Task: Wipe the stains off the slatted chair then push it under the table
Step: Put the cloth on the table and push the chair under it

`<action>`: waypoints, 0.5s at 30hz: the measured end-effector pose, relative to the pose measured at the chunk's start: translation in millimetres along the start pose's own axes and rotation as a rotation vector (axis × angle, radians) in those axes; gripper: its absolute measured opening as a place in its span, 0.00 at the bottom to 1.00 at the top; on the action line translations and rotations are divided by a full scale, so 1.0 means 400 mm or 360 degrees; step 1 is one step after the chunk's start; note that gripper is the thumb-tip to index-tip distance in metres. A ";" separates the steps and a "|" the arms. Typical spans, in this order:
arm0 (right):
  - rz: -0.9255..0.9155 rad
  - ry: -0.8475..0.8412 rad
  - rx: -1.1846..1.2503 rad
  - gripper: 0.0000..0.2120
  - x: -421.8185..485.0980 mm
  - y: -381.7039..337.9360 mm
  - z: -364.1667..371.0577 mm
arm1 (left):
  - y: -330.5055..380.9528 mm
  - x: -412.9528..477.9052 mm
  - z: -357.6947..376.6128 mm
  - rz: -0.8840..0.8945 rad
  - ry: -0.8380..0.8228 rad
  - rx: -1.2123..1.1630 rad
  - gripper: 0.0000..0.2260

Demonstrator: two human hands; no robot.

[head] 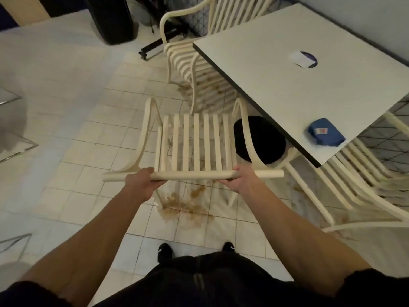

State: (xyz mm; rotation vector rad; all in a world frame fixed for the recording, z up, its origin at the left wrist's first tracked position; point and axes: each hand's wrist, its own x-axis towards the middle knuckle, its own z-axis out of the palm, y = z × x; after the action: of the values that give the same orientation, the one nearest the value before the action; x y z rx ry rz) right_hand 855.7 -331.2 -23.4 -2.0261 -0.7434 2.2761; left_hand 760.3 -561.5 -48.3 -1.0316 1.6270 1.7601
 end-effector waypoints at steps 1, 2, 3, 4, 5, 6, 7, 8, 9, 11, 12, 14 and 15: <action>-0.0004 0.0019 0.0052 0.13 -0.007 0.012 0.010 | 0.020 0.003 -0.004 -0.0004 -0.0027 -0.0007 0.20; -0.0005 0.0028 0.0092 0.12 -0.012 0.022 0.022 | 0.040 0.016 -0.010 -0.0007 -0.0060 0.0001 0.20; -0.0001 0.0037 0.0142 0.11 -0.016 0.031 0.034 | 0.061 0.027 -0.014 -0.0003 -0.0098 0.0024 0.21; 0.0000 0.0054 0.0188 0.11 -0.020 0.041 0.046 | 0.078 0.043 -0.018 0.0017 -0.0129 0.0055 0.21; 0.0000 0.0075 0.0224 0.10 -0.023 0.051 0.058 | 0.095 0.058 -0.025 0.0031 -0.0142 0.0095 0.21; 0.0000 0.0098 0.0245 0.09 -0.030 0.063 0.070 | 0.109 0.074 -0.031 0.0029 -0.0157 0.0120 0.21; 0.0001 0.0109 0.0264 0.08 -0.036 0.074 0.083 | 0.124 0.090 -0.039 0.0022 -0.0177 0.0139 0.21; 0.0011 0.0114 0.0287 0.08 -0.043 0.084 0.097 | 0.139 0.101 -0.047 0.0020 -0.0196 0.0153 0.22; 0.0019 0.0109 0.0332 0.08 -0.047 0.091 0.113 | 0.155 0.109 -0.053 0.0012 -0.0206 0.0151 0.22; 0.0051 0.0090 0.0417 0.07 -0.049 0.105 0.149 | 0.186 0.131 -0.063 -0.0015 -0.0221 0.0151 0.23; 0.0080 0.0103 0.0450 0.07 -0.053 0.114 0.165 | 0.198 0.145 -0.068 -0.0021 -0.0226 0.0169 0.23; 0.0105 0.0146 0.0491 0.06 -0.048 0.127 0.194 | 0.224 0.174 -0.080 -0.0003 -0.0238 0.0196 0.23; 0.0111 0.0152 0.0528 0.07 -0.043 0.129 0.209 | 0.237 0.187 -0.086 0.0014 -0.0251 0.0206 0.23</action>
State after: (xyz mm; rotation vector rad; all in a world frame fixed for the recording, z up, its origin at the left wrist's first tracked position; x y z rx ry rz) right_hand 795.7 -410.9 -20.7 -2.0105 -0.2695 2.1433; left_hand 647.7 -617.1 -53.3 -0.8068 1.6245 1.6729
